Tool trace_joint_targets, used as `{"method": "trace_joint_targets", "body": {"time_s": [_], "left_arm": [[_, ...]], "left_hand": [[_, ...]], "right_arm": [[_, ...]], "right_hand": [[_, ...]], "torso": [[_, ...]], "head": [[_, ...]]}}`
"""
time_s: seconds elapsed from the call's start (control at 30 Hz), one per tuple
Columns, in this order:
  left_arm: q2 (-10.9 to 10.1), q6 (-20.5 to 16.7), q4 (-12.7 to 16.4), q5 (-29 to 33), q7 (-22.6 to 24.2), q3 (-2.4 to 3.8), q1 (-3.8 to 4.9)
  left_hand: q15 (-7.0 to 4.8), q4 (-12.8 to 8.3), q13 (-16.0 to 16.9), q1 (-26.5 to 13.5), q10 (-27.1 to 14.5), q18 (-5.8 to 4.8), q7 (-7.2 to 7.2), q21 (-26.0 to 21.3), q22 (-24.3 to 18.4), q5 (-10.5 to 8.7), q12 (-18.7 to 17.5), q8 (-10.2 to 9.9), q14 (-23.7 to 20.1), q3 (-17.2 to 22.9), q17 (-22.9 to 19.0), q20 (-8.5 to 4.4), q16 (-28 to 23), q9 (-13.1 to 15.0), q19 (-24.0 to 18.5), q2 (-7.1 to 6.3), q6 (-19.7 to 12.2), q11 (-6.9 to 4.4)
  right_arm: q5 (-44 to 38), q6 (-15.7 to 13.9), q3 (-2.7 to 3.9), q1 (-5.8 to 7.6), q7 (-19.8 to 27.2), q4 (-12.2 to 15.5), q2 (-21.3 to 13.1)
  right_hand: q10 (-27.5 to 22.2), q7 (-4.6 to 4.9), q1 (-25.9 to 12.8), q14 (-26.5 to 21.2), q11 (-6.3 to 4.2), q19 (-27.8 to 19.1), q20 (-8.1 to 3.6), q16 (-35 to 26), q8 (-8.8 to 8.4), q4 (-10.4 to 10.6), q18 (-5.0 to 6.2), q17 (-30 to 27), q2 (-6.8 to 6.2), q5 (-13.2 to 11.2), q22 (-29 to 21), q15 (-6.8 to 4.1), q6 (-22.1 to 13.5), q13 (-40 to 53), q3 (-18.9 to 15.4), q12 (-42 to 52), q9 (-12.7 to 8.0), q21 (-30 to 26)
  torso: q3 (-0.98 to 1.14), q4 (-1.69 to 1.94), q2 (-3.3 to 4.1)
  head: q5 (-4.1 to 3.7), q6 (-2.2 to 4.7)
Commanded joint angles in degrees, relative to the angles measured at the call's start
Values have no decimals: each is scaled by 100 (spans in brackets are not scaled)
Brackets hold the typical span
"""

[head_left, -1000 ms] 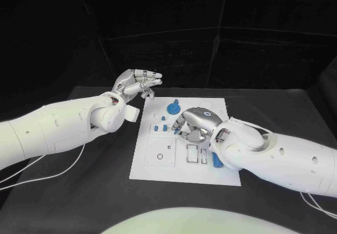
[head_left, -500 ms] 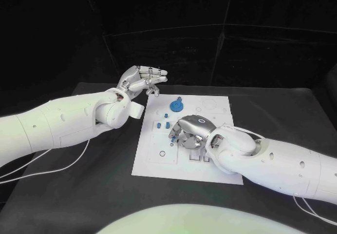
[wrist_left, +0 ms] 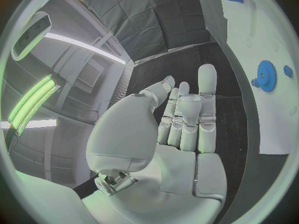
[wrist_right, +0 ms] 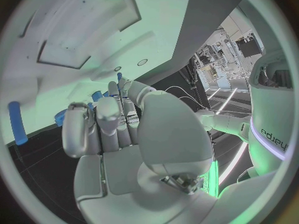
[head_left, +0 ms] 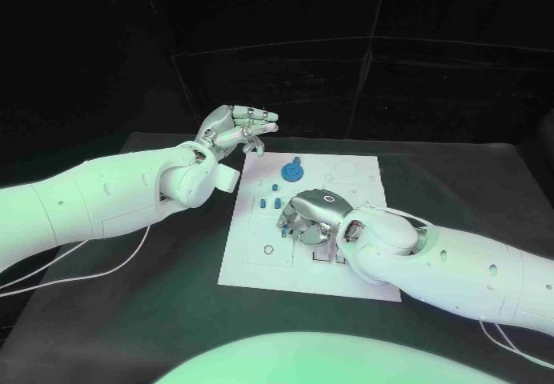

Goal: Assemble the parts on the task board

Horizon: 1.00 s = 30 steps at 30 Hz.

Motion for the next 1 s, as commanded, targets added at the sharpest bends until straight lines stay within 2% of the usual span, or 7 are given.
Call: {"method": "trace_joint_targets", "body": {"time_s": [0.03, 0.83, 1.0], "left_arm": [[5, 81, 4, 26, 5, 5, 9], [6, 143, -8, 26, -41, 5, 9], [10, 149, -1, 26, -49, 5, 9]], "left_hand": [[-6, 5, 8, -25, -34, 114, 8, -30, -9, -1, 17, 17, -46, -25, -2, -2, -28, -8, -51, 34, -41, -9], [-3, 6, 10, -27, -48, 114, 12, -39, -15, -2, 26, 22, -51, -40, -5, 1, -25, -8, -53, 34, -54, -5], [-3, 6, 10, -27, -48, 114, 12, -39, -15, -2, 26, 22, -51, -40, -5, 1, -25, -8, -53, 34, -54, -5]], "right_arm": [[-72, 173, 2, 5, -72, -11, 8], [-43, 540, 0, 2, -200, -59, 79], [-51, 711, -1, 2, -240, -39, 103]], "right_hand": [[4, 39, -49, 56, 13, 10, 27, 31, -11, 0, -72, 2, -1, 35, 285, -10, -3, 4, 18, -31, 8, -5], [-11, 37, -117, 42, 14, -27, 32, 11, -20, 9, -60, -43, -15, 38, 243, -7, -15, 4, -14, -43, 7, -34], [-162, 74, -266, -6, 60, -122, 57, -83, -79, 54, -32, -187, -62, 44, 131, 29, -140, -22, -96, -134, -10, -113]], "torso": [[-3, 3, 1], [1, -6, 0], [-2, -3, 1]], "head": [[14, -6], [82, -43], [79, -42]]}}
